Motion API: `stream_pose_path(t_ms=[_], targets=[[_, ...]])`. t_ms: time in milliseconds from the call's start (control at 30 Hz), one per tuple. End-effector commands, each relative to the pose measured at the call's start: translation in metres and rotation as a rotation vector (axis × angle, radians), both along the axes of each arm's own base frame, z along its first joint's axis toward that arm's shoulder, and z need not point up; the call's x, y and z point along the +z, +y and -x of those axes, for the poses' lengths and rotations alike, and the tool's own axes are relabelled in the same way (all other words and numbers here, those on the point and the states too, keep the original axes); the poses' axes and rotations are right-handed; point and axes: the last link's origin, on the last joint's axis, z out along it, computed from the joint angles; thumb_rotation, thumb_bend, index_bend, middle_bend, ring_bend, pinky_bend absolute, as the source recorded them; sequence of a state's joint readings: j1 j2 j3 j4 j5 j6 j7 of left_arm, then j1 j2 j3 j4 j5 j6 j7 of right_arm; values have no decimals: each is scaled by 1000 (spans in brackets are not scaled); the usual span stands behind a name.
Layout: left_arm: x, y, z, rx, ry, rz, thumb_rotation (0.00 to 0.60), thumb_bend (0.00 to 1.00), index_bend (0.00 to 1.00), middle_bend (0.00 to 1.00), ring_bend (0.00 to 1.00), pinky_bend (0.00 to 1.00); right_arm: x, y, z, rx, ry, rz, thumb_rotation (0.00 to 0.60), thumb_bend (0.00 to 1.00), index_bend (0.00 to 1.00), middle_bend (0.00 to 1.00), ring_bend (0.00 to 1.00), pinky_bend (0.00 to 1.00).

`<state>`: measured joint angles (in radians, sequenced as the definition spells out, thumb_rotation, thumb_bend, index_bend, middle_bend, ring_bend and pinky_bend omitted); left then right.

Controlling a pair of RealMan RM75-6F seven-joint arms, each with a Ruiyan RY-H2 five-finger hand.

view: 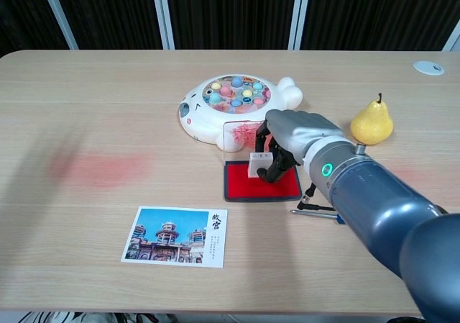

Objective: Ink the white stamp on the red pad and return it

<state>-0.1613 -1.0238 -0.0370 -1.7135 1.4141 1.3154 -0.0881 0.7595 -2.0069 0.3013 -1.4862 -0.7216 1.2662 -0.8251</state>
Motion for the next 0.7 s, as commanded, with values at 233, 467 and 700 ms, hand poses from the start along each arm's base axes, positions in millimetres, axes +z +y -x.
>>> stream_pose_path(t_ms=[233,467,700], targets=[[0,0,0,-1,1,0,600,0,0,0,0,0,-5,2,6,-3,21,-8,600,687,793,676,539,523],[0,0,0,-2,1,0,600,0,0,0,0,0,-6,4,9,-5,33,-13,600,690,794,677,539,523],[0,0,0,-2,0,-1,600,0,0,0,0,0,-2,3,6,5,25,-2,600,691,794,677,539,523]])
